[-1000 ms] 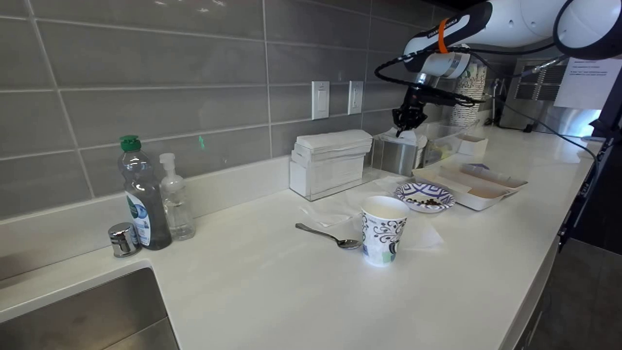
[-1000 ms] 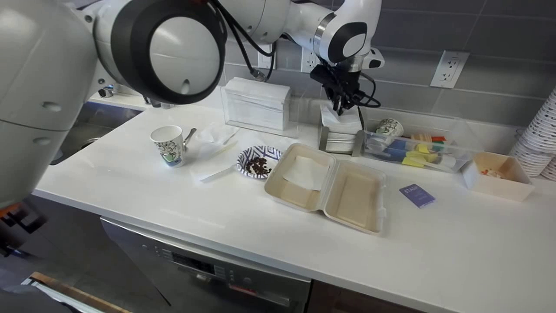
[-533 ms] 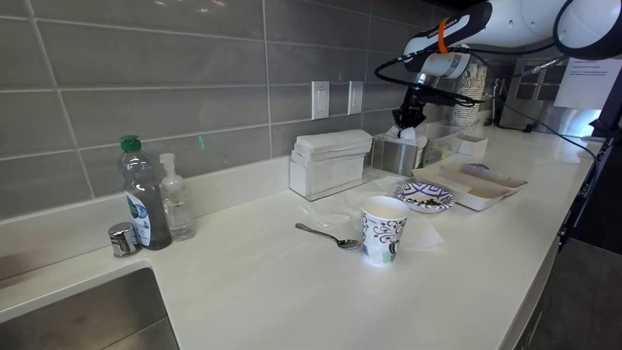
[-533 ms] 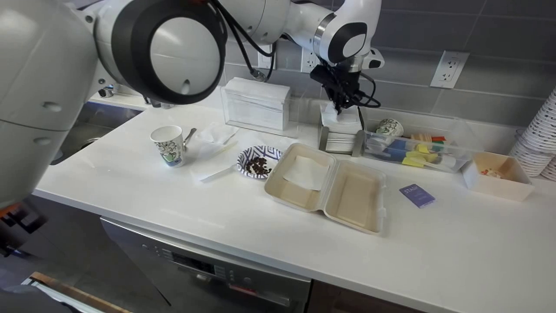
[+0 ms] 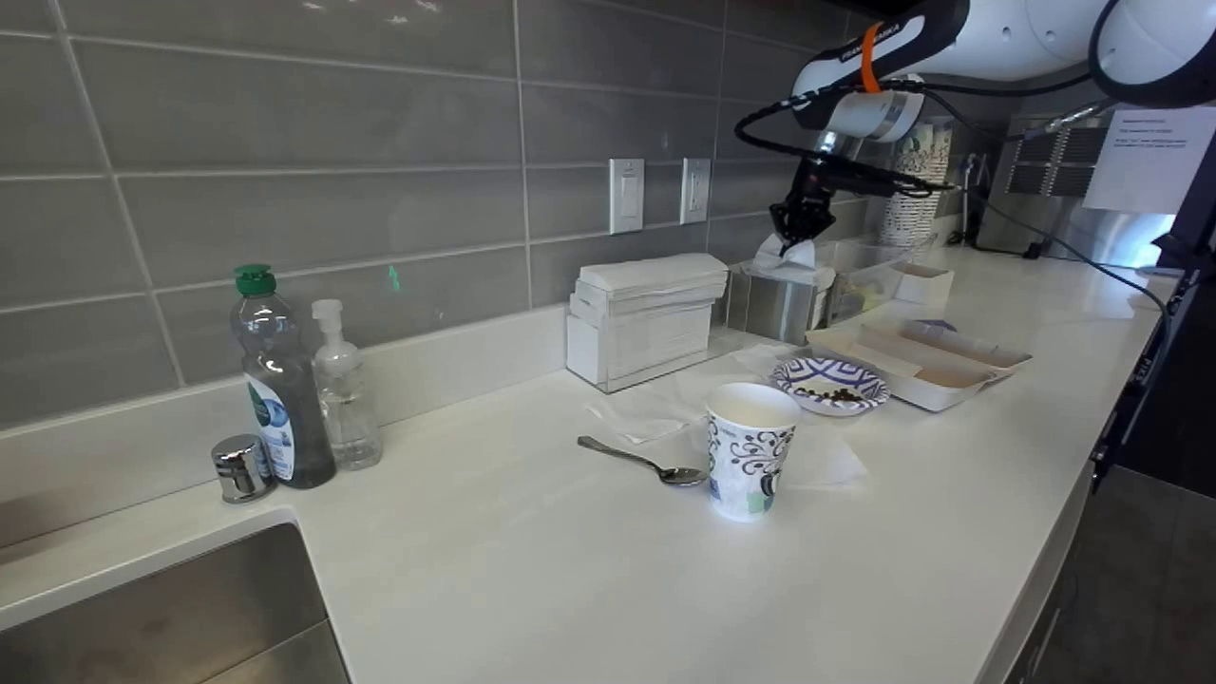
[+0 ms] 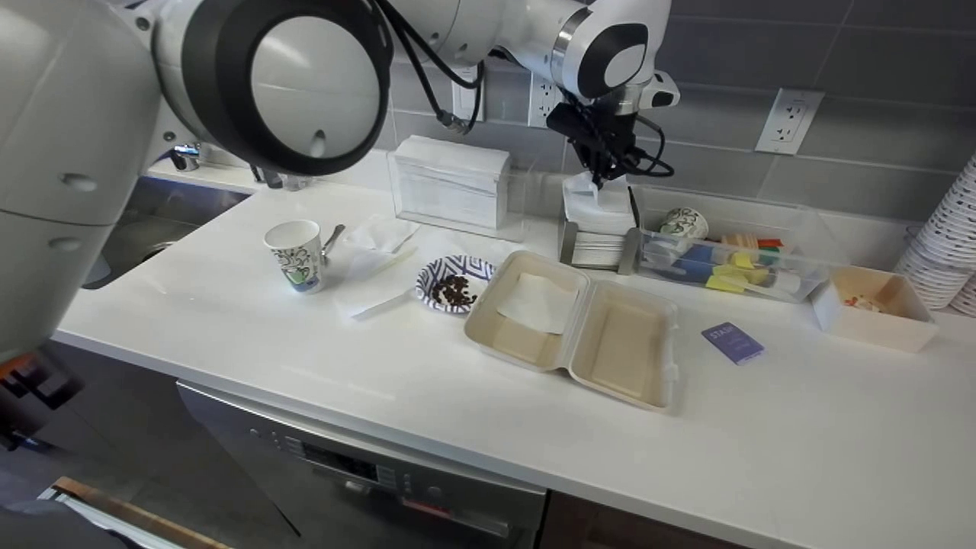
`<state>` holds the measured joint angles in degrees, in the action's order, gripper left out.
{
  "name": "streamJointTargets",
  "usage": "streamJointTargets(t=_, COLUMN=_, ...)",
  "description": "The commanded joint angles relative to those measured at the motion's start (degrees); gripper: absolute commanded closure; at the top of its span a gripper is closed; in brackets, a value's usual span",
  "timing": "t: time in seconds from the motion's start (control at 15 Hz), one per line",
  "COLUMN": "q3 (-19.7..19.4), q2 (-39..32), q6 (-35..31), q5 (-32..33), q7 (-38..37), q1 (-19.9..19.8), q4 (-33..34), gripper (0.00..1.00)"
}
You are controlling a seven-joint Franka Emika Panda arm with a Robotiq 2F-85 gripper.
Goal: Pick up the tissue and put it into the take-away food container
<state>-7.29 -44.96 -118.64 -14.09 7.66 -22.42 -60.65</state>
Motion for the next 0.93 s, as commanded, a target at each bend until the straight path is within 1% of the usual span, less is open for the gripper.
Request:
streamJointTargets(t=0.0, q3=0.41, q2=1.37, q6=1.68, q5=-0.32, q7=0.96, q1=-0.3, q4=-1.04, gripper=1.0)
streamJointTargets(t=0.47, q3=0.28, q2=1.73, q6=1.52, q5=-0.06, q7=0.87, q1=0.02, q4=-1.65, gripper=1.0)
streamJointTargets(t=0.6, q3=0.25, q2=1.66, q6=1.3, q5=0.02, q7=0.98, q1=0.08, q4=-1.8, gripper=0.94)
streamJointTargets(t=0.67, q3=0.27, q2=1.65, q6=1.37, q5=0.02, q7=1.07, q1=0.09, q4=-1.86, gripper=0.93)
streamJointTargets(t=0.73, q3=0.29, q2=1.63, q6=1.32, q5=0.0, q7=1.09, q1=0.11, q4=-1.92, gripper=0.88)
streamJointTargets(t=0.87, q3=0.26, q2=1.52, q6=1.23, q5=0.09, q7=1.11, q1=0.23, q4=-2.06, gripper=0.95)
